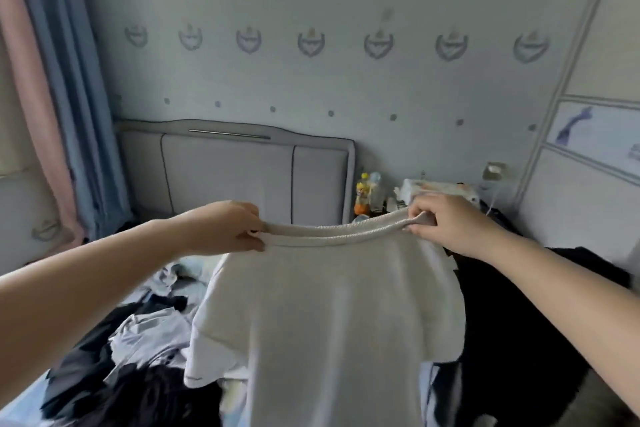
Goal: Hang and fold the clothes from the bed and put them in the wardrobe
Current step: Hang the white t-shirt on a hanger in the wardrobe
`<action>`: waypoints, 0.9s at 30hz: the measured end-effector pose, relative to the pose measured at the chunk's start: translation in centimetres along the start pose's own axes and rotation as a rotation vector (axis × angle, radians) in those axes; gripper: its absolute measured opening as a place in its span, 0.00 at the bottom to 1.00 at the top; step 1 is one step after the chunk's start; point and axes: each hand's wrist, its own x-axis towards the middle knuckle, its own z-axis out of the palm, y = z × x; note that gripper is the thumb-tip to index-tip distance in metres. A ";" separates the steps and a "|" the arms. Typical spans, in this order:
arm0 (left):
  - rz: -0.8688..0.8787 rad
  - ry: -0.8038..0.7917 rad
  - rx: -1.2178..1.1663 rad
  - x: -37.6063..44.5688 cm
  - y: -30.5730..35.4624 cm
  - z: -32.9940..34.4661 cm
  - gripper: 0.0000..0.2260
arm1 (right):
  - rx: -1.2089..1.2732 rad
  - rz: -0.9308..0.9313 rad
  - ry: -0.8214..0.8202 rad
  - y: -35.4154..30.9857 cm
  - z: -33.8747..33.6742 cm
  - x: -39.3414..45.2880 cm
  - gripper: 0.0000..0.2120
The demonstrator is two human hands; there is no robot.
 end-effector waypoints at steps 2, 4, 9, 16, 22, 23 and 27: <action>0.030 0.027 0.039 4.2 2.4 -0.4 0.22 | -0.026 0.078 0.040 3.1 -2.9 -2.1 0.08; 0.101 0.106 0.049 7.9 5.0 -0.6 0.32 | -0.063 0.138 0.071 5.8 -5.9 -4.2 0.06; 0.149 0.193 -0.056 17.9 12.8 -1.5 0.30 | -0.106 0.261 0.147 13.6 -13.8 -9.7 0.12; 0.090 0.164 -0.300 29.4 25.2 -2.8 0.16 | -0.178 0.375 0.310 21.7 -23.7 -16.8 0.12; 0.094 0.211 -0.883 38.2 34.3 -2.6 0.11 | -0.242 0.495 0.475 26.8 -29.6 -22.2 0.08; 0.108 0.221 -0.973 39.6 35.7 -2.4 0.12 | -0.259 0.512 0.498 27.5 -30.4 -22.9 0.08; 0.157 0.309 -1.162 45.4 41.4 -2.5 0.15 | -0.331 0.607 0.612 30.3 -33.2 -25.1 0.07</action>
